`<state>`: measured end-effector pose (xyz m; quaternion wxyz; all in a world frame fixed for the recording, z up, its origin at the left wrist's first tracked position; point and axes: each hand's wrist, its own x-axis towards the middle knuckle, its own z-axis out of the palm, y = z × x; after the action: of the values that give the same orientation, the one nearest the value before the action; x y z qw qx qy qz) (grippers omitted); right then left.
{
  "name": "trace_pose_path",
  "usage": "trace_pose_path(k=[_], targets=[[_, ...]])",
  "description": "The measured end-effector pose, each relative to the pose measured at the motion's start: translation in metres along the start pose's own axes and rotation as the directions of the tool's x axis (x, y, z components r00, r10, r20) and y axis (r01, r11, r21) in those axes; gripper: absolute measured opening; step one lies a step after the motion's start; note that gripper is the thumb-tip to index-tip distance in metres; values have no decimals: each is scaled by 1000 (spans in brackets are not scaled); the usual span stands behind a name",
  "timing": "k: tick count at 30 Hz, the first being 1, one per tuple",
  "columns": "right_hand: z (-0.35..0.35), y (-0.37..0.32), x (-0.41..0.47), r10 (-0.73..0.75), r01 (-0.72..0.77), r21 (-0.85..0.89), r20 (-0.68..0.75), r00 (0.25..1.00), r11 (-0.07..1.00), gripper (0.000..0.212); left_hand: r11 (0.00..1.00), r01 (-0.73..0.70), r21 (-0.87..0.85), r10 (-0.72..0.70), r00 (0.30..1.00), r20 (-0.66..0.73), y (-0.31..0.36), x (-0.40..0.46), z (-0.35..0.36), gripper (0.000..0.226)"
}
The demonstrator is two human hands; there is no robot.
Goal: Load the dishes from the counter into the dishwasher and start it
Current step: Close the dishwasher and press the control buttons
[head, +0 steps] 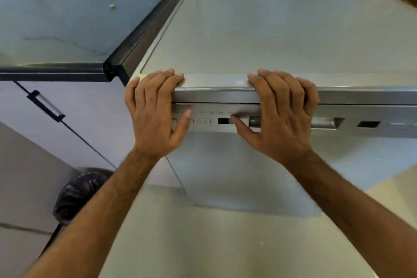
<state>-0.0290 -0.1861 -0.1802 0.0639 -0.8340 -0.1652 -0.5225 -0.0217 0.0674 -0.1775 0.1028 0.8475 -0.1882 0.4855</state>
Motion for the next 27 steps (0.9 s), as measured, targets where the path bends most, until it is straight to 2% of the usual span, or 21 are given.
trace_pose_path(k=[2, 6, 12, 17, 23, 27], targets=[[3, 0, -1, -24, 23, -3, -59, 998, 1000, 70, 999, -9, -49, 5, 997, -82, 0, 1, 2, 47], [4, 1, -3, -59, 58, -14, -150, 987, 998, 70, 998, -37, -59, 26, 984, -176, 2, 0, 3, 44], [12, 5, -10, -105, 93, -68, -201, 974, 993, 70, 989, -148, -25, 139, 967, -211, -7, -11, 4, 47], [9, 2, -8, -81, 63, -89, -204, 976, 994, 55, 983, -184, -2, 183, 978, -100, -23, -26, -2, 61], [8, -1, -9, -69, 48, -120, -182, 981, 992, 51, 958, -287, -25, 288, 951, 113, -41, -29, -26, 71], [7, -3, -10, -68, 42, -137, -194, 979, 990, 50, 948, -317, -13, 316, 940, 127, -45, -31, -28, 72]])
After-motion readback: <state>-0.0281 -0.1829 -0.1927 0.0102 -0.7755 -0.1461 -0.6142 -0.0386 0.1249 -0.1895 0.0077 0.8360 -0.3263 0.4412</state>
